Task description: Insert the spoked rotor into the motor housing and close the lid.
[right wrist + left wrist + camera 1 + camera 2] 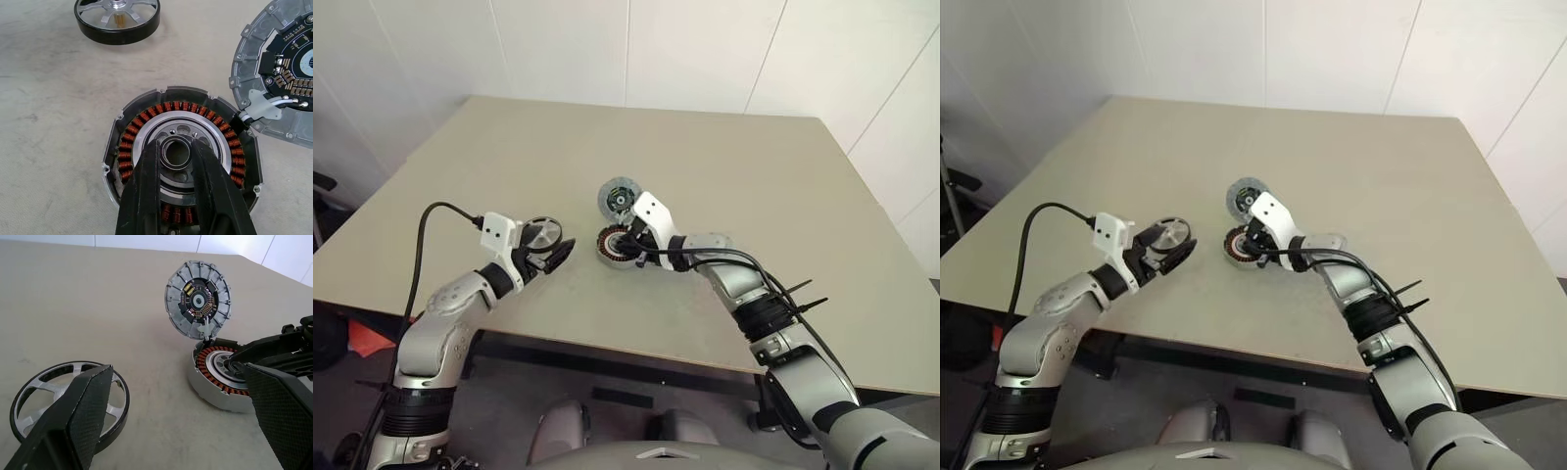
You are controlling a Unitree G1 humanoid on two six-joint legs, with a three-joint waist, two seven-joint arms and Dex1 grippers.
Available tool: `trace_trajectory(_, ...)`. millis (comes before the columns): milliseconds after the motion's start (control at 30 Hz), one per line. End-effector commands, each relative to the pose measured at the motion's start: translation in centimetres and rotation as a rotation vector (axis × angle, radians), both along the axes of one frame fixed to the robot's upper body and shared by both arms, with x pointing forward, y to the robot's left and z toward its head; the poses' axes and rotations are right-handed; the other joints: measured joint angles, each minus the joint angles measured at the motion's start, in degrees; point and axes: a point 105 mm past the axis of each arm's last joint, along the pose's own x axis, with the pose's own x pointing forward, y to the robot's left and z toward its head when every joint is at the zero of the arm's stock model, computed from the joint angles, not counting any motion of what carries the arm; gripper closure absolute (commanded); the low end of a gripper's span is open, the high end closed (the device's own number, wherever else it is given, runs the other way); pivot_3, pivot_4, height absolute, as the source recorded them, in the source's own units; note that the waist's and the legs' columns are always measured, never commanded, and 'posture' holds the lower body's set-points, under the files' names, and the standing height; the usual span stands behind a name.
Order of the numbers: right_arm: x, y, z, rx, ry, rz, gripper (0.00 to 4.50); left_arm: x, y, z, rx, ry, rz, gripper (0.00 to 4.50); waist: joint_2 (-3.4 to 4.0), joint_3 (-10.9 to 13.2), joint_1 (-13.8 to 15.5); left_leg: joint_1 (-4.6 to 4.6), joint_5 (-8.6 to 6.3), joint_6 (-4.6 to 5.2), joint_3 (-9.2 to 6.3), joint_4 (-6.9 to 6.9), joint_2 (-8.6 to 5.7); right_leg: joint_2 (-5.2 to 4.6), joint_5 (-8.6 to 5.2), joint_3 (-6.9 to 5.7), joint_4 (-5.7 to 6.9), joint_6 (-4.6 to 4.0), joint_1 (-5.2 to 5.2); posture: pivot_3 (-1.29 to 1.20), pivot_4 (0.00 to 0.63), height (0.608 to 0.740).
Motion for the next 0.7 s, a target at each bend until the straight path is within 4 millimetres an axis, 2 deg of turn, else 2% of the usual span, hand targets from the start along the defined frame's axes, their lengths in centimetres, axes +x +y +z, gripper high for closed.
trace_trajectory(33, 0.8, -0.1, 1.5, 0.015, -0.055, -0.007, 3.86, -0.2, -0.5, 1.4, 0.001, -0.06, -0.014, 0.0, 0.0, 0.0, 0.0, 0.0, 0.0, 0.0, 0.0, 0.0, 0.0, 0.0, 0.0, 0.0, 0.0, 0.0, 0.0, 0.0, 0.0, 0.74)
trace_trajectory(267, 0.9, -0.2, 1.2, 0.008, -0.052, -0.009, 3.86, -0.3, -0.4, 1.4, 0.005, -0.059, -0.012, 0.0, 0.0, 0.0, 0.0, 0.0, 0.0, 0.0, 0.0, 0.0, 0.0, 0.0, 0.0, 0.0, 0.0, 0.0, 0.0, 0.0, 0.0, 0.74)
trace_trajectory(300, 0.9, -0.2, 1.2, 0.007, -0.051, -0.006, 3.14, -0.3, -0.4, 1.3, 0.006, -0.059, -0.011, 0.0, 0.0, 0.0, 0.0, 0.01, 0.0, 0.0, 0.0, 0.0, 0.0, 0.0, 0.0, 0.0, 0.0, 0.0, 0.0, 0.0, 0.0, 0.74)
trace_trajectory(600, 0.8, -0.1, 1.9, 0.017, -0.086, -0.007, 0.46, -0.2, -0.1, 1.3, 0.012, -0.058, -0.004, 0.0, 0.0, 0.0, 0.01, 0.01, 0.0, 0.0, 0.0, 0.0, 0.0, 0.0, 0.0, 0.0, 0.0, 0.0, 0.0, 0.0, 0.0, 0.74)
trace_trajectory(700, 0.8, 0.0, 2.6, 0.046, -0.09, -0.005, 0.46, -0.2, -0.2, 1.2, 0.012, -0.056, -0.005, 0.0, 0.0, 0.0, 0.0, 0.0, 0.0, 0.0, 0.0, 0.0, 0.0, 0.0, 0.0, 0.0, 0.0, 0.0, 0.0, 0.0, 0.0, 0.74)
